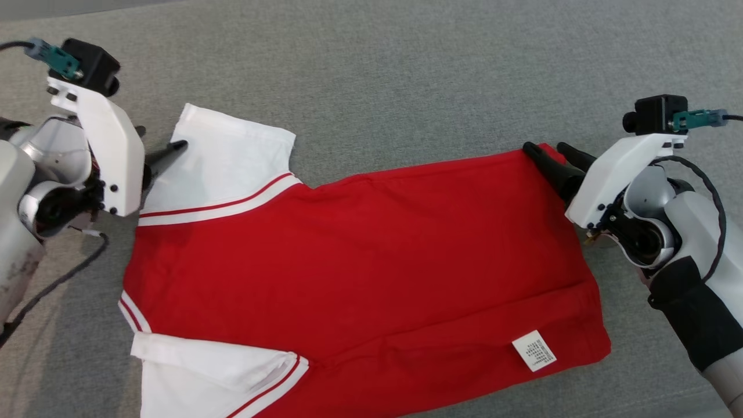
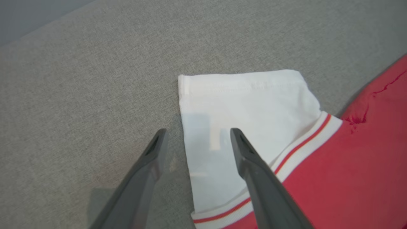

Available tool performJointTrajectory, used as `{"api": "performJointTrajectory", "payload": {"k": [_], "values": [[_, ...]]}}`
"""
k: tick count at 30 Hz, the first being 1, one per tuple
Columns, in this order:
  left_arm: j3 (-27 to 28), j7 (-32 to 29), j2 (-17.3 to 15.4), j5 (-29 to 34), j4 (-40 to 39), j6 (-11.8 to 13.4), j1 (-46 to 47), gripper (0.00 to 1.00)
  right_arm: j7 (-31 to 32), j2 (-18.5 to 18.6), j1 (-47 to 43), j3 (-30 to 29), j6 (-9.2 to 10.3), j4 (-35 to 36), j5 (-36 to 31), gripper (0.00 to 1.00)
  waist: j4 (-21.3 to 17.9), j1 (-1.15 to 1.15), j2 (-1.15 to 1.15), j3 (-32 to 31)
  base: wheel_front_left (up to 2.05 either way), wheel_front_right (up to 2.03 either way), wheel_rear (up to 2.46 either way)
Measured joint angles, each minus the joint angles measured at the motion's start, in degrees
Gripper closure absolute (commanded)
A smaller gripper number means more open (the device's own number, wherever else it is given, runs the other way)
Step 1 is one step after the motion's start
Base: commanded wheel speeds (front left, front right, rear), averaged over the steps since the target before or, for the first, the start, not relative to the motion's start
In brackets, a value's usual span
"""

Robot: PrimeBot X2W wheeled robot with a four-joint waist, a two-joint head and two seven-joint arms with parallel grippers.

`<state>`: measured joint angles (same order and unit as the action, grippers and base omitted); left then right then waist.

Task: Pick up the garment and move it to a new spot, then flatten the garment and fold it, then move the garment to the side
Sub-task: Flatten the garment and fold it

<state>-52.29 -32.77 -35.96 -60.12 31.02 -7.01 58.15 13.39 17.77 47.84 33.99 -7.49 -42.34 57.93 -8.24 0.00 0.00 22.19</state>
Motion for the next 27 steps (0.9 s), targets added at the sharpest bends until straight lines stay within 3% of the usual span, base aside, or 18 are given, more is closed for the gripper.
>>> {"api": "performJointTrajectory", "payload": {"k": [7,15,16,18,26,27], "values": [[-0.4,0.7,-1.0,-1.7,4.7,-0.3,3.9,0.0,0.7,-2.2,2.6,2.8,0.0,1.4,1.0,0.0,-3.8,0.0,0.0,3.1,0.0,0.0,0.0],[-3.2,0.6,-1.1,-4.0,5.6,-0.3,5.9,0.0,0.2,-2.5,3.4,5.2,0.0,2.3,2.6,0.63,-6.6,0.0,0.0,5.0,0.0,0.0,0.0],[-3.6,0.7,-1.1,-3.9,6.2,-0.3,6.1,0.0,0.1,-2.5,3.4,5.4,0.0,2.3,2.7,0.63,-6.7,0.01,0.0,5.0,0.0,0.0,0.0],[-4.3,1.5,-1.4,-2.8,8.1,-0.4,7.0,0.0,-0.3,-2.5,3.4,5.9,0.0,2.3,3.2,0.76,-6.8,0.0,0.0,4.9,0.0,0.0,0.0],[-5.4,1.7,-0.7,-3.5,11.4,-0.4,8.1,0.0,-0.8,-2.4,3.5,7.8,0.0,2.1,4.7,0.8,-6.8,0.0,0.0,4.3,0.0,0.0,0.0],[-5.5,1.5,-0.5,-4.2,11.4,-0.4,8.1,0.0,-0.8,-2.4,3.5,8.1,0.0,2.1,4.8,0.84,-6.8,0.0,0.0,4.2,0.0,0.0,0.0]]}}
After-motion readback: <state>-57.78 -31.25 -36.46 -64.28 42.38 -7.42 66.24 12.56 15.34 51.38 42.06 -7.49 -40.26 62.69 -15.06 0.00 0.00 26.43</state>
